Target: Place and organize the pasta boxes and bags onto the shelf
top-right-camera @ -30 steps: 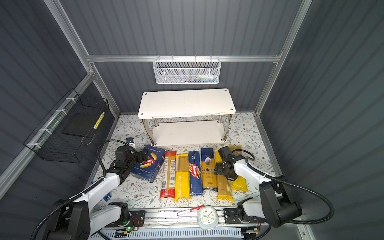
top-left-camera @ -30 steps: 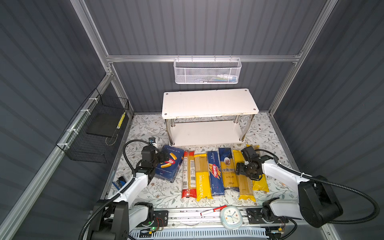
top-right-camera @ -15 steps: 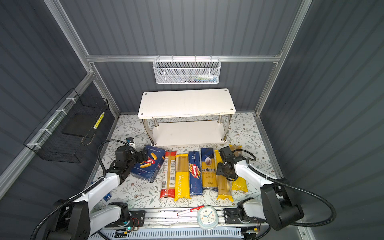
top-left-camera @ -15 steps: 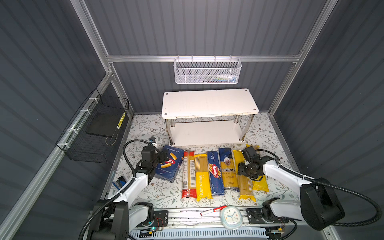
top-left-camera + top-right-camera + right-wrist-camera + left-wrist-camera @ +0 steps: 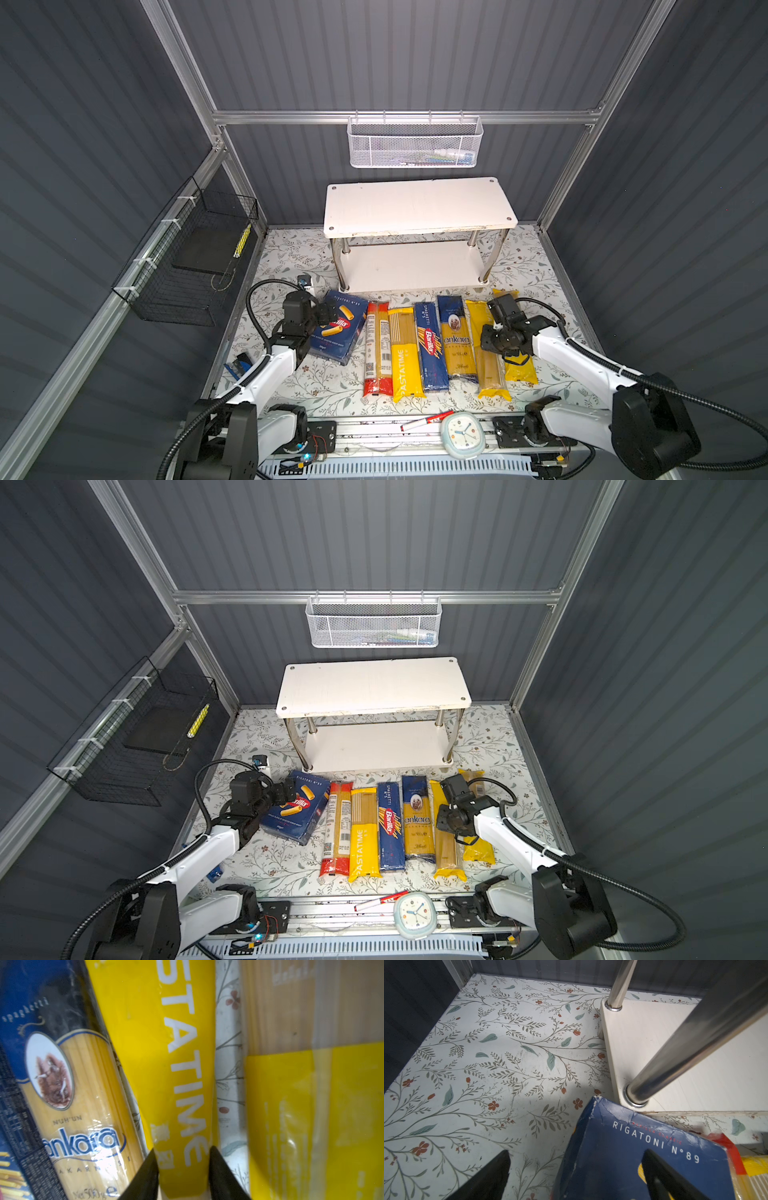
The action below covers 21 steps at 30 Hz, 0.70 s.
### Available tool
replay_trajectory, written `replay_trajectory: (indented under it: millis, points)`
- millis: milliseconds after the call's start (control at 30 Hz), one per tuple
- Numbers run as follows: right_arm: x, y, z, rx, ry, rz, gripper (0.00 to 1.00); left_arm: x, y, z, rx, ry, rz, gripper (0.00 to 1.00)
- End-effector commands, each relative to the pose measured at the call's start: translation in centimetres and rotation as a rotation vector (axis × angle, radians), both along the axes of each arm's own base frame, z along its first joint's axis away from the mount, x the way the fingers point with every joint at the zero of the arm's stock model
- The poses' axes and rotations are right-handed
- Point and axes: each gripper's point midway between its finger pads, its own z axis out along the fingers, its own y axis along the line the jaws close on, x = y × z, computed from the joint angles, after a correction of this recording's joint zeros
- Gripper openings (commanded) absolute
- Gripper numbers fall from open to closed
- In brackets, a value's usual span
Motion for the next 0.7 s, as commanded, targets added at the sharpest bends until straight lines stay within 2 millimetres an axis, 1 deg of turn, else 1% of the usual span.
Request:
replay_trajectory:
  millis: [0,33,67,200,233,267,300,333,367,400,500,533,567,600,667]
  points:
    - [0.4,0.1,1.1,0.020,-0.046,-0.017,0.05,0.3,0.0,0.7,0.005,-0.004,0.005,1.00]
    - [0.4,0.1,1.2,0.022,-0.048,-0.018,0.02,0.3,0.0,0.7,0.004,-0.007,0.004,0.99]
    - [0.6,0.1,2.1,0.037,-0.082,-0.019,0.00,0.3,0.0,0.8,0.005,-0.008,0.004,0.99]
    - [1.0,-0.1,3.8,0.060,-0.129,-0.025,0.00,0.3,0.0,0.7,0.005,-0.004,0.006,1.00]
    - [1.0,-0.1,4.0,0.067,-0.135,-0.026,0.00,0.3,0.0,0.7,0.005,-0.005,0.006,1.00]
    - [1.0,0.1,4.0,0.081,-0.130,-0.019,0.06,0.3,0.0,0.7,0.005,-0.005,0.005,0.99]
    - [0.9,0.1,3.9,0.080,-0.115,-0.018,0.45,0.3,0.0,0.7,0.005,-0.005,0.006,1.00]
    - [0.7,0.1,3.7,0.075,-0.097,-0.017,0.59,0.3,0.0,0.6,0.005,-0.003,0.006,1.00]
    - [0.5,0.1,3.3,0.073,-0.079,-0.010,0.67,0.3,0.0,0.8,0.005,-0.006,0.006,1.00]
    - [0.4,0.1,2.9,0.068,-0.062,-0.011,0.72,0.3,0.0,0.7,0.005,-0.004,0.006,1.00]
    - [0.2,-0.2,1.9,0.045,-0.026,-0.016,0.80,0.4,0.0,0.8,0.005,-0.006,0.006,1.00]
    - [0.3,-0.2,2.0,0.043,-0.029,-0.016,0.82,0.4,0.0,0.7,0.004,-0.005,0.006,0.99]
    - [0.1,-0.2,1.2,0.031,0.003,-0.012,0.84,0.4,0.0,0.7,0.005,-0.004,0.006,0.99]
    - [0.2,-0.2,1.1,0.024,0.007,-0.009,0.86,0.4,0.0,0.8,0.004,-0.006,0.006,0.99]
    - [0.2,-0.2,0.8,0.004,0.014,-0.003,0.87,0.4,0.0,0.7,0.005,-0.006,0.007,0.99]
